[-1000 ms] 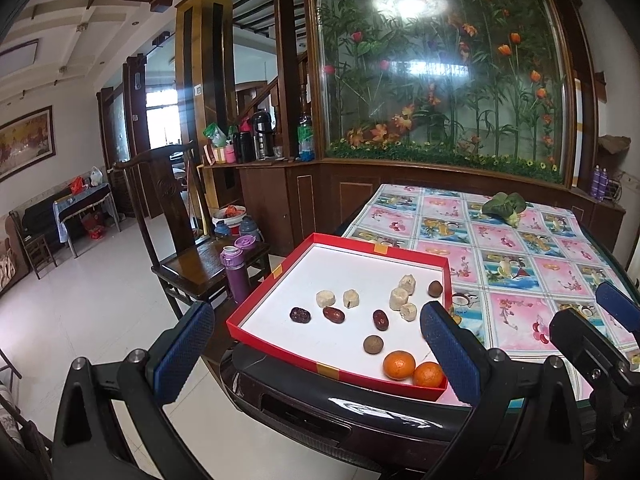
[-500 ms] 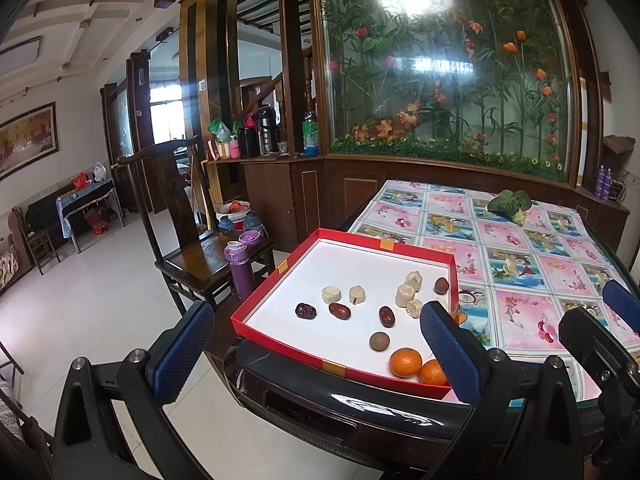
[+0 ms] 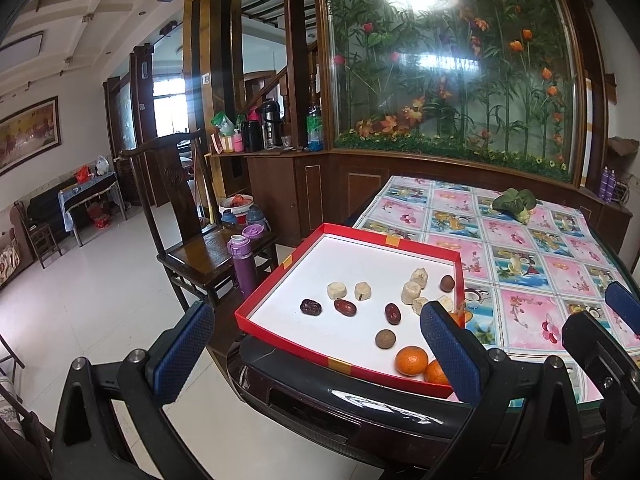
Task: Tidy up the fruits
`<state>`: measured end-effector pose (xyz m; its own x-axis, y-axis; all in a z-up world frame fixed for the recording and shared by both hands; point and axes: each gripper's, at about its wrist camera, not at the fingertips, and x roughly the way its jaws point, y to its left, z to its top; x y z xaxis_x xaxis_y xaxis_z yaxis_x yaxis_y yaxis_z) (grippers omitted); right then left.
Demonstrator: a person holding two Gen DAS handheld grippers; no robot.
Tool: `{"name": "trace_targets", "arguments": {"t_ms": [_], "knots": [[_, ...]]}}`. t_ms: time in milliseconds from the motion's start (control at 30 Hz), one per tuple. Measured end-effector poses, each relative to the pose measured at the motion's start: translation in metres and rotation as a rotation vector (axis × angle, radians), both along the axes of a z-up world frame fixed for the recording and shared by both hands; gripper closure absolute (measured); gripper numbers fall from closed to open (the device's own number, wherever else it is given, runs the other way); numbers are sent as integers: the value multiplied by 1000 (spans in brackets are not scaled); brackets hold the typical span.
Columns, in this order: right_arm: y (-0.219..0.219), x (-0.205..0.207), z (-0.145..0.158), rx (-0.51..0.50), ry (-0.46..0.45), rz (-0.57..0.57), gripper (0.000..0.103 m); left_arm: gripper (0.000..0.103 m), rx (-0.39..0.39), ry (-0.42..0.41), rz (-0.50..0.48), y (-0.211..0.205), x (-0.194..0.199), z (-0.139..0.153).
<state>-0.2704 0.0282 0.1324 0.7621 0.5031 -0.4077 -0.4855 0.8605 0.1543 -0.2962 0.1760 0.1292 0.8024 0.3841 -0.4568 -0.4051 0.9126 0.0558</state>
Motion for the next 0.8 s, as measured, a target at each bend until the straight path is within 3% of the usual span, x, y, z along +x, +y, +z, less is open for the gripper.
{"name": "trace_targets", "arguments": {"t_ms": [800], "knots": [[3, 0, 1, -5, -7, 4, 1, 0, -12, 8, 6, 4, 1, -3]]}}
